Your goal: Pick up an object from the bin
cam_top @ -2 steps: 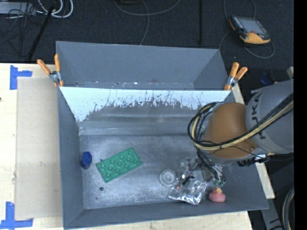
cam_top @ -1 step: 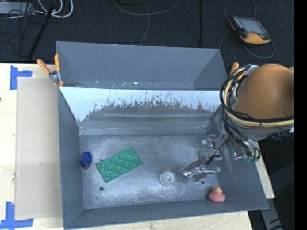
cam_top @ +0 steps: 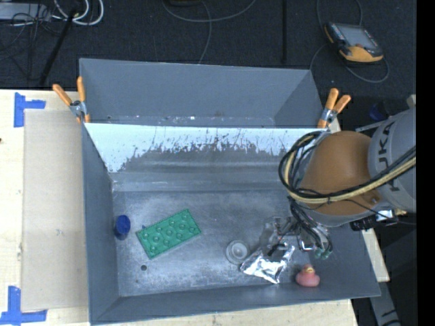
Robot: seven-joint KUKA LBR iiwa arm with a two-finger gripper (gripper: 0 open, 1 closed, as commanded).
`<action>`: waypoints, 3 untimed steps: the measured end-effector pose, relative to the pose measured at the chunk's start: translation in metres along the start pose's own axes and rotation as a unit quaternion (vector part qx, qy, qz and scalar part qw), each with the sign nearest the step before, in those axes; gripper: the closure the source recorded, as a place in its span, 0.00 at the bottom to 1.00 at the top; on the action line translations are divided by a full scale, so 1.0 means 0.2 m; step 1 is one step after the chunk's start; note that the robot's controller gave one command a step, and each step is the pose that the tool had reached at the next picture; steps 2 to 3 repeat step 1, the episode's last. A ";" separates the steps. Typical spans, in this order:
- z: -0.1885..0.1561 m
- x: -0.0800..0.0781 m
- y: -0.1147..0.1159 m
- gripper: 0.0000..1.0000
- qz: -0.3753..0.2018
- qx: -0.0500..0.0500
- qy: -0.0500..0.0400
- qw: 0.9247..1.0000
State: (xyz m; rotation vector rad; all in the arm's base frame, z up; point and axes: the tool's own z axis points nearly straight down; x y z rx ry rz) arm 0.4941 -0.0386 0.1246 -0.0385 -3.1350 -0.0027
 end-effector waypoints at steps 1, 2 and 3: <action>-0.59 -0.01 -0.02 1.00 -0.009 0.001 -0.008 1.000; -0.59 -0.01 -0.02 1.00 -0.009 0.001 -0.008 1.000; -0.59 -0.01 -0.02 1.00 -0.009 0.001 -0.008 1.000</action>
Offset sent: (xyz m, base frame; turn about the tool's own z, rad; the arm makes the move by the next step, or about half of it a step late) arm -0.0002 -0.0047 0.1134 -0.0185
